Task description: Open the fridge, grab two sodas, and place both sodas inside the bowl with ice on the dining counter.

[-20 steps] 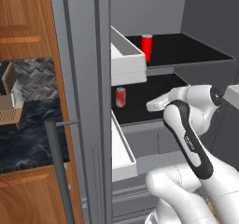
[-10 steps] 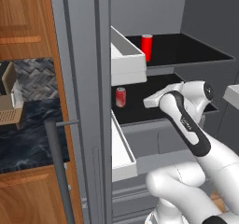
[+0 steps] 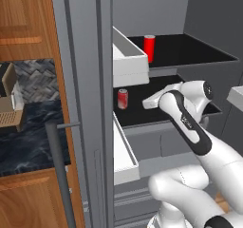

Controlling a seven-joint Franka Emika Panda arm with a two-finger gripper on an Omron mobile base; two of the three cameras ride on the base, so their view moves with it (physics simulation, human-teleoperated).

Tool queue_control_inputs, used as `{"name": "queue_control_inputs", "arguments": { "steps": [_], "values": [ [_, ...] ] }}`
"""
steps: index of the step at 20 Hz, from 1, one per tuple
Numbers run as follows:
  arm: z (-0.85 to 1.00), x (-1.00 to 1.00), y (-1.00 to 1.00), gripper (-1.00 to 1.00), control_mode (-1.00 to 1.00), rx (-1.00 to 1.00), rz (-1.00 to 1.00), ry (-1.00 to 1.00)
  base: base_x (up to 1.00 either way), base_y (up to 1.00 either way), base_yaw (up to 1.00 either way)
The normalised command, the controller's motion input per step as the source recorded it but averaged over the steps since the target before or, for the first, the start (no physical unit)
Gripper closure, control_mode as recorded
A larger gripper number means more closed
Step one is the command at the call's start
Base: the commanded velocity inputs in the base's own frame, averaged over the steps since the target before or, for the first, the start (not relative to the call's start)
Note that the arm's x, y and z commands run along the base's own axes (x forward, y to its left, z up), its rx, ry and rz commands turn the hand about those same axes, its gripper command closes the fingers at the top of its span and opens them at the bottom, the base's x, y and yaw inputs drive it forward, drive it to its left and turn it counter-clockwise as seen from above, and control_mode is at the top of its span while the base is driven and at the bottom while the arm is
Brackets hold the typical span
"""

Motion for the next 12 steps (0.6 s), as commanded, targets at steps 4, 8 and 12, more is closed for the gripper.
{"name": "queue_control_inputs", "arguments": {
  "steps": [4,8,12],
  "values": [
    [-0.01,0.17,0.12,-1.00,-1.00,0.00,0.00,0.00,0.00,0.00,0.00],
    [0.00,0.22,0.22,-1.00,-1.00,0.00,0.00,0.00,0.00,0.00,0.00],
    [-0.01,0.30,0.12,-1.00,-1.00,0.00,0.00,0.00,0.00,0.00,0.00]
  ]
}}
